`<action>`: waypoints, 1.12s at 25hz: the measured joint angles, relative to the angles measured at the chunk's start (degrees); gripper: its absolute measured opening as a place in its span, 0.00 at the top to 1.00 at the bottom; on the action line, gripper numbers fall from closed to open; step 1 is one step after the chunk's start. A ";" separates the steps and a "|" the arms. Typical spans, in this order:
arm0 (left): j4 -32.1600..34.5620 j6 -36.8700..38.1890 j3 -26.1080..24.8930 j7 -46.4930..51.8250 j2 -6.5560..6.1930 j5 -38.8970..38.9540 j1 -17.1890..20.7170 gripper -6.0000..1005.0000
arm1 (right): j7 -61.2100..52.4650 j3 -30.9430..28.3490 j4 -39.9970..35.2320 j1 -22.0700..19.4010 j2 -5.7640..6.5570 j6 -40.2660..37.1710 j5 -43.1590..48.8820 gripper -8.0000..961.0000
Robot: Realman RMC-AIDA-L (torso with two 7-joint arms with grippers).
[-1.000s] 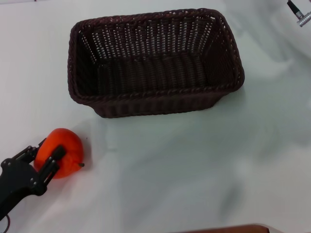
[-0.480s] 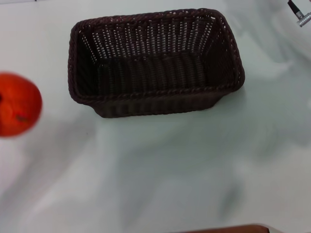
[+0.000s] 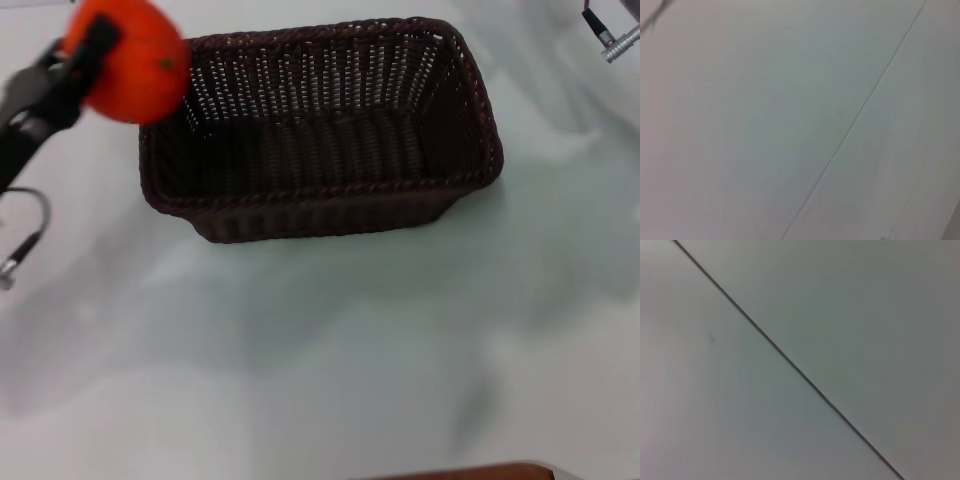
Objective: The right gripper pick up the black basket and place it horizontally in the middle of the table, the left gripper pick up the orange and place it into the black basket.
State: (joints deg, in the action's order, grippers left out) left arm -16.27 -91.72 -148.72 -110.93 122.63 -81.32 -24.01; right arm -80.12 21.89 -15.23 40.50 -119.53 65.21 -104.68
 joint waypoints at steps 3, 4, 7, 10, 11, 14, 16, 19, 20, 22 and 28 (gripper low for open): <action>-1.00 5.10 3.12 1.83 0.89 -0.02 -1.54 0.74 | 0.11 0.13 0.48 0.04 0.00 0.31 0.01 0.20; -1.21 5.62 3.77 1.94 1.04 -0.02 -1.68 0.73 | 0.29 0.00 0.69 0.06 0.00 0.34 0.01 0.20; -1.40 5.12 4.18 2.04 1.10 0.28 -1.56 0.70 | 1.20 -0.67 1.19 0.27 0.00 0.36 0.00 0.20; -1.55 2.43 2.33 1.90 1.00 0.48 -0.50 0.58 | 2.19 -1.13 1.58 0.71 -0.02 0.04 -0.62 0.20; -1.58 1.52 1.10 1.79 0.99 0.52 -0.10 0.54 | 2.76 -1.18 1.89 0.91 -0.05 -0.05 -1.18 0.20; -1.63 -2.92 -5.20 0.68 1.09 0.55 1.83 0.41 | 5.20 -1.25 2.96 1.67 -0.11 -0.04 -4.04 0.20; -1.35 -6.49 -9.89 -1.94 1.16 0.57 3.52 0.31 | 6.64 -1.26 3.46 2.19 -0.15 -0.06 -5.88 0.20; 0.09 -12.21 -15.42 -8.77 1.31 3.12 6.84 0.19 | 8.98 -1.28 3.91 2.97 -0.22 -0.15 -8.03 0.20; 0.84 -13.81 -15.82 -11.22 1.33 5.68 8.15 0.17 | 9.93 -1.28 4.04 3.25 -0.24 -0.09 -8.77 0.20; 2.58 -16.24 -15.89 -15.64 1.37 10.95 10.78 0.12 | 11.99 -1.30 4.18 3.48 -0.26 0.04 -10.73 0.20; 4.75 -18.83 -16.04 -21.71 1.39 22.08 15.91 0.10 | 22.79 -1.34 4.26 3.28 -0.33 0.25 -18.25 0.21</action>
State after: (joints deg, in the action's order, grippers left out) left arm -11.53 -110.55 -164.76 -132.64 124.02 -59.23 -8.09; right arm -57.32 20.56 -10.98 43.79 -119.87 65.46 -122.92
